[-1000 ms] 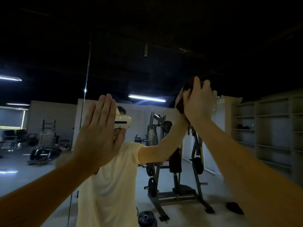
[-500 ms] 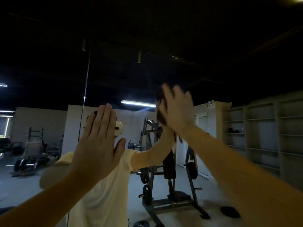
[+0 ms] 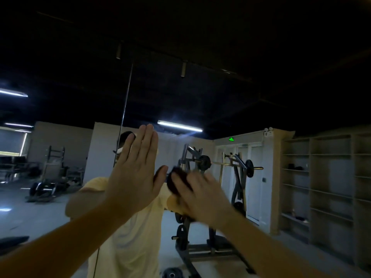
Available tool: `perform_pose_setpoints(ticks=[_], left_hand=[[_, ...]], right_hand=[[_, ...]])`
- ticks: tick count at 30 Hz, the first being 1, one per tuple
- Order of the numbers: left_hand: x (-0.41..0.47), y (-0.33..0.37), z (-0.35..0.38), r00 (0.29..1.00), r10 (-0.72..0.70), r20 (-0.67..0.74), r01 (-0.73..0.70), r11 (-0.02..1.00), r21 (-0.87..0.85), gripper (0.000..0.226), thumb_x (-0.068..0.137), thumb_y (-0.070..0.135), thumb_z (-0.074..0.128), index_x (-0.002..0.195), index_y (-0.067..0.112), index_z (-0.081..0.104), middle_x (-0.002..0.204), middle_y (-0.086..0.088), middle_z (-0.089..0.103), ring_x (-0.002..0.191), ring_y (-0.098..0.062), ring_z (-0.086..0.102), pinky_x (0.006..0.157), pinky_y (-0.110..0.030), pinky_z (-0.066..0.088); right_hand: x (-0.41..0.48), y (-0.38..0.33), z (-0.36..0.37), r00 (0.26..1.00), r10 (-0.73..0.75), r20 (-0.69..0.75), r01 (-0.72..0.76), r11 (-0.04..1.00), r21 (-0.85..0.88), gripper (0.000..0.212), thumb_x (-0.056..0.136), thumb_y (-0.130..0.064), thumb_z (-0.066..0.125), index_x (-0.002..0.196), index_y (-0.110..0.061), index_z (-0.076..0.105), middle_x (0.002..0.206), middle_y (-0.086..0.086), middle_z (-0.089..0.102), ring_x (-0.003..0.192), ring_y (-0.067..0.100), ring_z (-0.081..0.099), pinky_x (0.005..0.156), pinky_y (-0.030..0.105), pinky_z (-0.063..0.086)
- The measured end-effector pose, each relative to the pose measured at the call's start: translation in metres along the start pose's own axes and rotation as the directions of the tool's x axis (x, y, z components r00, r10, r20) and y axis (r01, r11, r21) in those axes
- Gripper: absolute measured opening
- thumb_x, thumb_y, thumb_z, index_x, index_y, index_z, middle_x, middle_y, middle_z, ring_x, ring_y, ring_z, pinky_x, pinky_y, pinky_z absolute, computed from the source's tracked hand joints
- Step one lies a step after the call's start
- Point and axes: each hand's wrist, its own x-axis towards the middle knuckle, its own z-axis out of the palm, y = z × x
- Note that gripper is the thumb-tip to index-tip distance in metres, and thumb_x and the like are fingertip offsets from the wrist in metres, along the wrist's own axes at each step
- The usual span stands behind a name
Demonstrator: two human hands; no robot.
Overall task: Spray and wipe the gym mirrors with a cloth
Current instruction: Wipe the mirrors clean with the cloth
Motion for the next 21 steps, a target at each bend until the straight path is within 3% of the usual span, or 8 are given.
perform_pose_setpoints(ticks=[3, 6, 9, 10, 12, 16, 19, 21], left_hand=[[-0.001, 0.0, 0.002, 1.0, 0.004, -0.016, -0.004, 1.0, -0.016, 0.079, 0.109, 0.051, 0.026, 0.163, -0.006, 0.014, 0.172, -0.026, 0.008, 0.162, -0.036, 0.006, 0.13, -0.056, 0.015], [0.0, 0.0, 0.002, 0.999, 0.015, -0.031, -0.015, 1.0, -0.016, 0.079, 0.109, 0.05, 0.026, 0.162, -0.007, 0.015, 0.171, -0.027, 0.009, 0.161, -0.037, 0.007, 0.13, -0.056, 0.015], [0.001, -0.001, 0.002, 1.0, 0.019, -0.022, -0.019, 1.0, -0.004, 0.079, 0.11, 0.051, 0.021, 0.162, -0.008, 0.015, 0.171, -0.027, 0.009, 0.161, -0.037, 0.007, 0.13, -0.056, 0.014], [0.001, 0.0, 0.002, 1.0, 0.015, -0.019, -0.015, 1.0, -0.003, 0.079, 0.11, 0.051, 0.02, 0.162, -0.007, 0.015, 0.171, -0.027, 0.009, 0.161, -0.037, 0.007, 0.13, -0.056, 0.014], [0.0, 0.0, 0.002, 1.0, 0.01, -0.015, -0.01, 1.0, -0.01, 0.077, 0.11, 0.05, 0.02, 0.162, -0.006, 0.014, 0.172, -0.026, 0.008, 0.162, -0.036, 0.007, 0.13, -0.055, 0.014], [-0.004, -0.004, 0.001, 1.0, 0.01, -0.015, -0.011, 0.999, -0.047, 0.07, 0.107, 0.033, 0.035, 0.163, -0.005, 0.016, 0.172, -0.023, 0.009, 0.162, -0.033, 0.007, 0.131, -0.053, 0.013], [-0.006, -0.004, 0.0, 1.0, 0.014, -0.014, -0.015, 0.997, -0.07, 0.074, 0.102, 0.027, 0.043, 0.163, -0.005, 0.017, 0.173, -0.023, 0.01, 0.162, -0.033, 0.007, 0.131, -0.054, 0.013], [-0.007, -0.003, -0.002, 1.0, 0.02, -0.011, -0.021, 0.997, -0.073, 0.073, 0.102, 0.028, 0.038, 0.163, -0.005, 0.016, 0.173, -0.023, 0.009, 0.162, -0.034, 0.007, 0.13, -0.056, 0.016]], right_hand=[[0.076, 0.072, -0.007, 0.968, 0.237, -0.081, -0.243, 0.967, -0.076, 0.059, 0.095, -0.037, 0.058, 0.146, -0.011, 0.044, 0.124, 0.017, 0.056, 0.104, 0.032, 0.059, 0.092, 0.046, 0.049], [0.142, 0.121, -0.019, 0.819, 0.532, -0.214, -0.559, 0.825, -0.089, 0.051, 0.102, -0.035, 0.048, 0.147, -0.01, 0.05, 0.125, 0.017, 0.058, 0.1, 0.029, 0.06, 0.093, 0.042, 0.046], [0.149, 0.106, -0.016, 0.704, 0.67, -0.233, -0.683, 0.729, 0.034, 0.05, 0.103, -0.035, 0.051, 0.148, -0.012, 0.049, 0.13, 0.015, 0.055, 0.1, 0.026, 0.058, 0.091, 0.037, 0.048], [0.137, 0.085, -0.014, 0.7, 0.674, -0.237, -0.678, 0.731, 0.076, 0.052, 0.101, -0.035, 0.052, 0.148, -0.013, 0.049, 0.129, 0.015, 0.054, 0.099, 0.025, 0.056, 0.088, 0.036, 0.049], [0.097, 0.032, -0.004, 0.783, 0.587, -0.207, -0.571, 0.809, 0.135, 0.057, 0.095, -0.036, 0.056, 0.147, -0.013, 0.047, 0.124, 0.013, 0.052, 0.099, 0.023, 0.051, 0.084, 0.035, 0.048], [0.01, -0.043, 0.004, 0.96, 0.258, -0.109, -0.24, 0.958, 0.154, 0.061, 0.092, -0.034, 0.06, 0.144, -0.007, 0.043, 0.112, 0.011, 0.053, 0.097, 0.023, 0.053, 0.087, 0.038, 0.043], [0.013, -0.017, -0.006, 0.997, -0.039, -0.065, 0.039, 0.999, 0.002, 0.061, 0.09, -0.036, 0.065, 0.139, -0.006, 0.047, 0.106, 0.013, 0.061, 0.093, 0.026, 0.059, 0.088, 0.038, 0.04], [0.05, 0.021, -0.012, 0.997, -0.034, -0.065, 0.032, 0.999, -0.029, 0.06, 0.086, -0.035, 0.072, 0.136, -0.006, 0.053, 0.107, 0.014, 0.062, 0.09, 0.026, 0.06, 0.085, 0.041, 0.046]])
